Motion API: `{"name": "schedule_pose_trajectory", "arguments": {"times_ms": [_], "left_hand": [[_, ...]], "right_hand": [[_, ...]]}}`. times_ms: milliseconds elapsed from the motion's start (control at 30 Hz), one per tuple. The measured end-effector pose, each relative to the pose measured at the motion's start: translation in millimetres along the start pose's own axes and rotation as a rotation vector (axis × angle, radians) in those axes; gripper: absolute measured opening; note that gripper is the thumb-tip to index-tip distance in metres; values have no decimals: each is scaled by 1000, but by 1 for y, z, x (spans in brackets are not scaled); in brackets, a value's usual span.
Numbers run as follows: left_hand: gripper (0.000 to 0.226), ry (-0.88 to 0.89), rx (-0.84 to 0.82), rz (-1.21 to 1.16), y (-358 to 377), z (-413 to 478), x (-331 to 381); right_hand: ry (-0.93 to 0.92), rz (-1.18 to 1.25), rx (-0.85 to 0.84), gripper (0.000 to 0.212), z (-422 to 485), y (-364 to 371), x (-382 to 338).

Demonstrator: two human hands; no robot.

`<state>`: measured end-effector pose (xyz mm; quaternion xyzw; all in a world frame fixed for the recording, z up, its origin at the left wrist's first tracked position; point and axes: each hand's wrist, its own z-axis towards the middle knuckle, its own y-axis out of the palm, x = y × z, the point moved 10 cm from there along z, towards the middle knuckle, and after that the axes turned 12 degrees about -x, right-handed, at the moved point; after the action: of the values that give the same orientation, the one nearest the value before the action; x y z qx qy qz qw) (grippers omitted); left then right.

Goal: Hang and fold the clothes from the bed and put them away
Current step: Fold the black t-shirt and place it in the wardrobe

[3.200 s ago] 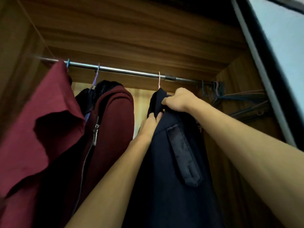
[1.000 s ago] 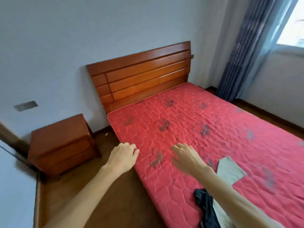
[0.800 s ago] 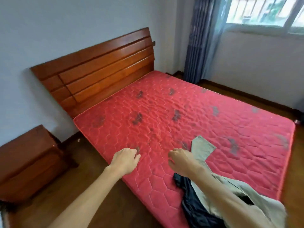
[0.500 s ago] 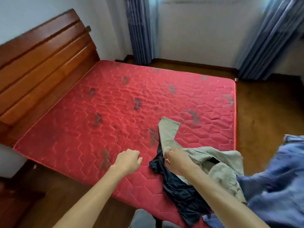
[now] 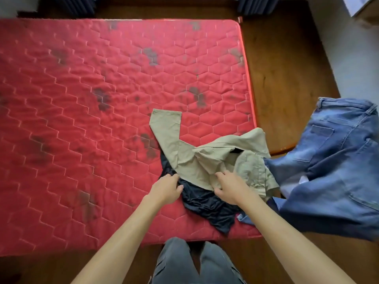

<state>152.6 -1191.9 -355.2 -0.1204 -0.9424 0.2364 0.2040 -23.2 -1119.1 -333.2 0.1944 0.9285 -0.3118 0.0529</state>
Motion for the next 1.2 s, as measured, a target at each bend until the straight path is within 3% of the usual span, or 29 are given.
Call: {"name": "schedule_pose_trajectory", "arguments": {"times_ms": [533,733,867,1000,1200], "left_hand": [[40,101,-353,-141,155,197,17],[54,72,-371,-508,188,259,59],[73,-25,-392,-611,208,289,65],[43,13,-323,-453,213,311,62],[41,164,-352,8,253,305,52]], "right_hand": [[389,534,-110,58,118,126,148],[590,790,-15,64,137,173,207],[790,1001,62,68,132,201,245],[882,1149,-35,73,136,237,255],[859,1179,-150,75,159,285,225]]}}
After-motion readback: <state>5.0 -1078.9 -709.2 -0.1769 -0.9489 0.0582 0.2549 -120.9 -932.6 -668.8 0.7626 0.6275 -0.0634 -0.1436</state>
